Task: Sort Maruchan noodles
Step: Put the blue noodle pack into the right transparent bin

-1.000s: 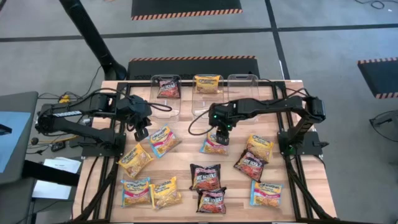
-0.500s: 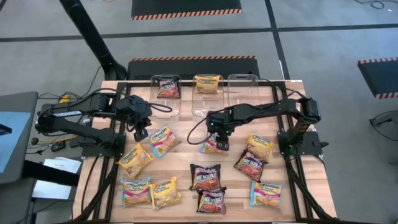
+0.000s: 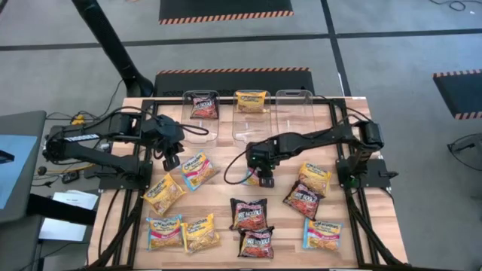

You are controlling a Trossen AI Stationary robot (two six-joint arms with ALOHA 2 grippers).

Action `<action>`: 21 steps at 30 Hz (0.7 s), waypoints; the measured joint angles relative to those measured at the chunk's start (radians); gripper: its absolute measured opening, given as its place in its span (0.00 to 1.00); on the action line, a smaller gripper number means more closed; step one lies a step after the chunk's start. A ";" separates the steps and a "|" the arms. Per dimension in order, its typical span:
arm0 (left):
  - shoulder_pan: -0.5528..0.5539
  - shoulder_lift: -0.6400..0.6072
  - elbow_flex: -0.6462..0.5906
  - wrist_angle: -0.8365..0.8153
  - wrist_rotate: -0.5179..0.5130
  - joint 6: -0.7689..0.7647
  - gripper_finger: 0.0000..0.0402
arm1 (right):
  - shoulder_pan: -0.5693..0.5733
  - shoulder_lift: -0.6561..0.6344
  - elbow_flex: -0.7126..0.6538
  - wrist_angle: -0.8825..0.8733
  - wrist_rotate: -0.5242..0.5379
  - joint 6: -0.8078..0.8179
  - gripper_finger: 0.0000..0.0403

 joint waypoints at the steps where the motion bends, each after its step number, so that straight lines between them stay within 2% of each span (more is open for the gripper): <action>1: 0.000 0.000 0.000 -0.001 0.000 0.000 0.15 | 0.000 0.011 0.001 -0.012 0.003 0.000 0.51; 9: 0.000 0.000 0.000 -0.005 0.000 -0.026 0.15 | 0.016 0.059 0.006 -0.018 0.072 0.073 0.51; 12: 0.000 0.001 0.000 -0.006 0.000 -0.025 0.15 | 0.017 0.071 0.009 -0.013 0.075 0.092 0.47; 15: 0.000 0.000 0.000 -0.005 0.000 -0.025 0.15 | 0.017 0.072 0.009 -0.015 0.070 0.135 0.37; 21: 0.000 0.000 0.000 -0.005 -0.001 -0.025 0.15 | 0.018 0.065 0.007 -0.011 0.052 0.175 0.11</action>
